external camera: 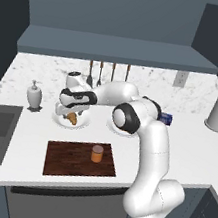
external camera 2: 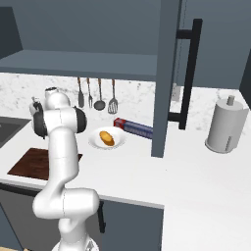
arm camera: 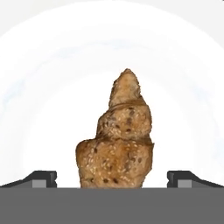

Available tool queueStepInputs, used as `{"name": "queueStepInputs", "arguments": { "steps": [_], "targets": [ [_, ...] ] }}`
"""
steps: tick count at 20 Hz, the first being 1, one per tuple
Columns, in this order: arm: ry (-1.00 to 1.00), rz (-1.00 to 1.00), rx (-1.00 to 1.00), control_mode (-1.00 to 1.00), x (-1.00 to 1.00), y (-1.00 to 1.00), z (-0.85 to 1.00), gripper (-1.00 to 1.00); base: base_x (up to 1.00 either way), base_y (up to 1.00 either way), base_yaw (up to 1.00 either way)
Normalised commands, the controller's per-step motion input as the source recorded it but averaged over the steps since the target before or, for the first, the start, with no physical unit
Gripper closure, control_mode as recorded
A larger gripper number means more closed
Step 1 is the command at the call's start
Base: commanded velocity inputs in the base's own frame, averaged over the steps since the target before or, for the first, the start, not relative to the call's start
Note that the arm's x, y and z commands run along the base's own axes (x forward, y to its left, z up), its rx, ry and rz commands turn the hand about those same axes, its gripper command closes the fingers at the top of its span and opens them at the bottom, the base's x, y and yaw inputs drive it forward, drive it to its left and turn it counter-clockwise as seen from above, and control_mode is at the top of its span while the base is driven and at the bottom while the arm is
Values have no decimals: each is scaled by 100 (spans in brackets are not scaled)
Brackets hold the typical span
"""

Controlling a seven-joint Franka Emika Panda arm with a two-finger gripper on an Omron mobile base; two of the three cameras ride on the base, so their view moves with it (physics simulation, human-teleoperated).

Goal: From the different types of pastries on the counter, select a croissant and place it on the cutting board. Then retrieve a jar of jam from the cabinet and place it alongside the croissant on the cutting board.

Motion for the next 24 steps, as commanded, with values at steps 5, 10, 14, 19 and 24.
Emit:
{"name": "queueStepInputs", "arguments": {
  "steps": [5,10,14,19,24],
  "targets": [
    [-2,0,0,-100,7,2,-6,-100,0,0,0],
    [0,0,0,-100,1,0,0,100,0,0,0],
    [0,0,0,-100,0,0,0,100,0,0,0],
    [-3,-4,0,-100,-55,14,0,100,0,0,0],
    [0,-6,0,-100,-83,0,5,100,0,0,0]
  ]
}}
